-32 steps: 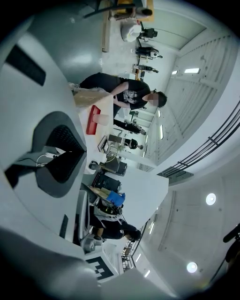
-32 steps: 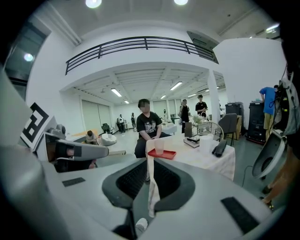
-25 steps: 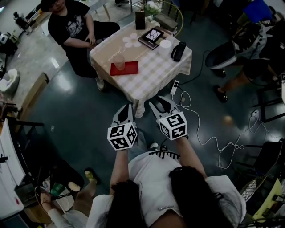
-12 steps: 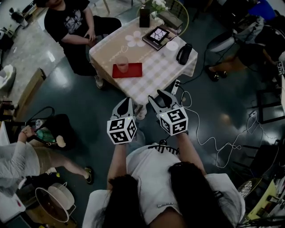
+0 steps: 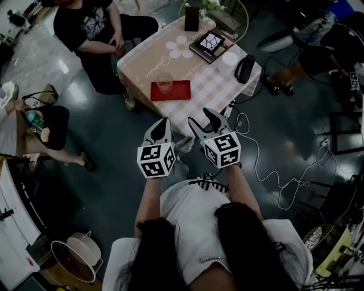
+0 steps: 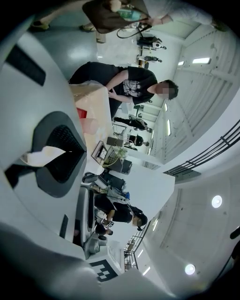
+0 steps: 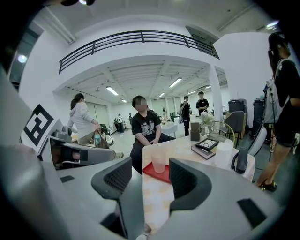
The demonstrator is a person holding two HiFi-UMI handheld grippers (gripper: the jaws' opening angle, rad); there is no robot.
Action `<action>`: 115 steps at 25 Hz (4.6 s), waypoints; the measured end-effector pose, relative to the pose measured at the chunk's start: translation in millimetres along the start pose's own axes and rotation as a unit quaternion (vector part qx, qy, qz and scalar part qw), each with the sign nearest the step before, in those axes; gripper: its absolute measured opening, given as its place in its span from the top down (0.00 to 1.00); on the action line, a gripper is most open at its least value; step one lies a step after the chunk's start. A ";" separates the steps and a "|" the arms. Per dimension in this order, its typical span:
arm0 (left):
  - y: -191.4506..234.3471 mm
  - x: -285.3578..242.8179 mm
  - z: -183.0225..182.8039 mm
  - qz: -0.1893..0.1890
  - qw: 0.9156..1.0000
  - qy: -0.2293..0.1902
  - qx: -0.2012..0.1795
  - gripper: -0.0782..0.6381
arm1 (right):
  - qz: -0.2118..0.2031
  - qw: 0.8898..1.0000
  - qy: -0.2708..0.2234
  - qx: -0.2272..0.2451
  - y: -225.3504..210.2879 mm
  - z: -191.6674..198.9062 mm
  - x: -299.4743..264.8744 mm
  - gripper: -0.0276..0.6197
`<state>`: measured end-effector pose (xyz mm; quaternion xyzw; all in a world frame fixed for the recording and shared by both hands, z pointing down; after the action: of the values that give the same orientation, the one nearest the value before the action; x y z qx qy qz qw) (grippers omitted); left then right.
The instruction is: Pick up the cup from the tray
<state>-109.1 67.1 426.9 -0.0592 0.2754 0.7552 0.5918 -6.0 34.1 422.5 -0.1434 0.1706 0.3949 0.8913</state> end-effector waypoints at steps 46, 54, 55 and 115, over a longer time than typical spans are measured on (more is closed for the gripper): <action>143.5 -112.4 -33.4 -0.080 0.994 0.051 0.052 0.88 | -0.058 0.994 0.067 0.066 -9.0 0.2 -227.4 0.34; 155.9 -134.1 -29.8 -0.095 0.992 0.062 0.059 0.88 | -0.097 0.987 0.104 0.078 -3.0 21.0 -264.4 0.34; 157.3 -135.3 -29.4 -0.097 0.991 0.062 0.061 0.88 | -0.098 0.986 0.107 0.083 -2.0 23.8 -267.6 0.34; 37.2 -229.8 -6.0 0.011 0.990 0.140 -0.019 0.88 | 0.011 0.993 0.109 0.033 -162.1 49.7 -190.5 0.34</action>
<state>-77.8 -139.2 530.2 -0.1722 0.3421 0.7509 0.5380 5.6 -176.2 566.4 -0.1541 0.2816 0.3804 0.8673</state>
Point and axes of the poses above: the fingertips, and each gripper's own axes: x backward along the fingers, y to its left, z out of its underside, the point moved 1 cm from there along x, backward along the fingers, and after that the axes turned 5 degrees about z, right-handed, at the moved point
